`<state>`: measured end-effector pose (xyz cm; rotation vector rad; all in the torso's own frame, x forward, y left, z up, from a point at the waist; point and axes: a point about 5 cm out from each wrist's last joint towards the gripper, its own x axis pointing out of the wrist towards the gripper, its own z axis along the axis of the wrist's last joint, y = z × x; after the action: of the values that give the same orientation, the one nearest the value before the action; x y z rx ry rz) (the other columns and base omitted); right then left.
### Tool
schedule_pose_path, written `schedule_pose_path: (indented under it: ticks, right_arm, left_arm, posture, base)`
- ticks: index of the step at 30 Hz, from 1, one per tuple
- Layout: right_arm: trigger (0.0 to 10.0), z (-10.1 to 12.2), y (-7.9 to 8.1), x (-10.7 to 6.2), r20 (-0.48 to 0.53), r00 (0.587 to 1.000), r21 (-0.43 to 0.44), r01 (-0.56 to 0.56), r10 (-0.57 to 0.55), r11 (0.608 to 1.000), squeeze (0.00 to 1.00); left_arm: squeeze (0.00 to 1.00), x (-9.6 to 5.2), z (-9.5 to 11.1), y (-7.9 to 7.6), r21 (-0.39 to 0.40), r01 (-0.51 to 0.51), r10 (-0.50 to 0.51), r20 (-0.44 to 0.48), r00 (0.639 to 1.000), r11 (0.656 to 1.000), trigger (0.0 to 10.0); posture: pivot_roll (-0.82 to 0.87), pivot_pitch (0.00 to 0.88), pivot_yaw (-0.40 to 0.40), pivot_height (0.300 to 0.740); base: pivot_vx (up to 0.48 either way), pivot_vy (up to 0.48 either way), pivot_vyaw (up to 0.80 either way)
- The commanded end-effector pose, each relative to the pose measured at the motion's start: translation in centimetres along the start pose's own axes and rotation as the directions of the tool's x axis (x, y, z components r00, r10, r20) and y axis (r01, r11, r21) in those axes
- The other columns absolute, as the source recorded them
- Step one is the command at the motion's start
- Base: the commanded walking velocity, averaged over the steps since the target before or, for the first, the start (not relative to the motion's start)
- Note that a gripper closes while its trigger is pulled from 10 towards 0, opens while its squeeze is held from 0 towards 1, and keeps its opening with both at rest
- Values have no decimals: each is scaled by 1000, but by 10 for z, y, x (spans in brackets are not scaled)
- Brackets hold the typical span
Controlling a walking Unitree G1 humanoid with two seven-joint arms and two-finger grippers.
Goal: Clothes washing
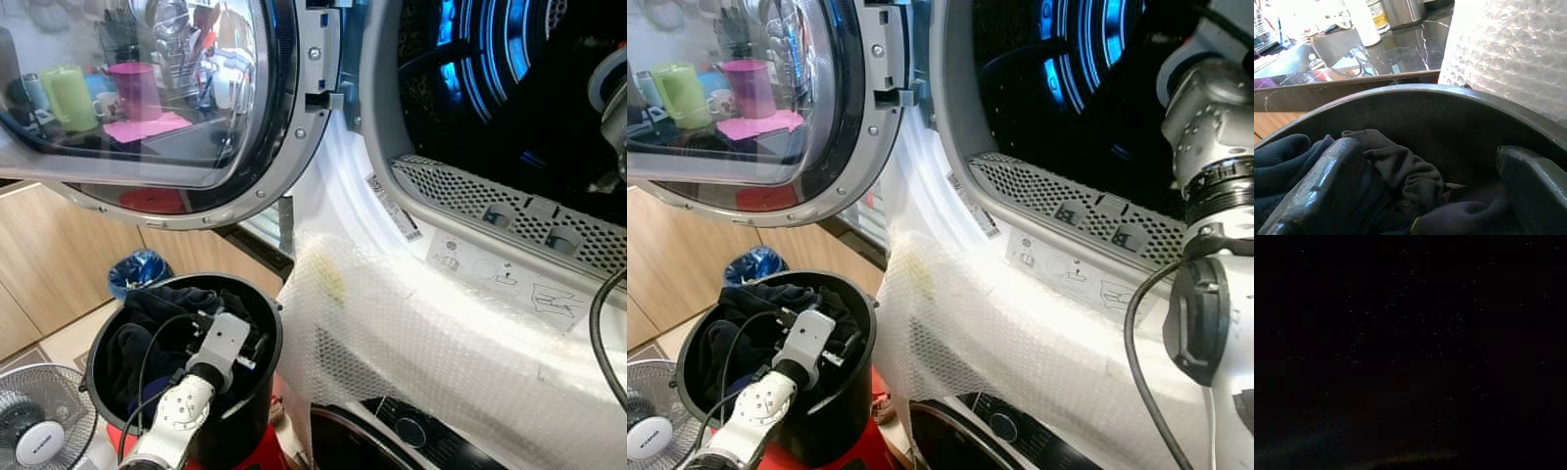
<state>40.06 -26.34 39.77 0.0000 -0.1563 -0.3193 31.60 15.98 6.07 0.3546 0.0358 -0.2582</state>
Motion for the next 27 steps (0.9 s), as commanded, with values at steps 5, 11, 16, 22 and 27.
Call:
schedule_pose_path:
  ticks: [5,11,16,22,27]
  right_arm:
    - [10000,14,-22,-1,65,994,-124,99,-91,987,1000]
    - [10000,14,-41,-3,73,985,-121,167,-159,978,1000]
    - [10000,15,-44,-3,64,988,-47,142,-139,989,1000]
    - [10000,5,-28,-1,29,998,28,51,-52,998,1000]
    - [10000,-20,-12,1,-64,995,-99,-82,76,992,1000]
  left_arm:
    - [0,-3,-3,0,32,26,-26,-11,1000,999,10000]
    - [0,-3,-2,1,37,30,-29,-7,1000,999,10000]
    - [0,-5,-4,4,46,40,-40,-15,999,998,10000]
    - [0,-4,-4,2,48,61,-60,-22,998,997,10000]
    - [0,-4,-4,0,47,80,-79,-26,997,996,10000]
  posture:
    - [109,0,-45,740]
    - [114,0,-40,740]
    - [99,0,-23,740]
    - [89,0,-13,740]
    - [76,0,-9,740]
  base:
    - [0,0,0]
    - [0,0,0]
    - [0,0,0]
    - [0,0,0]
    - [0,0,0]
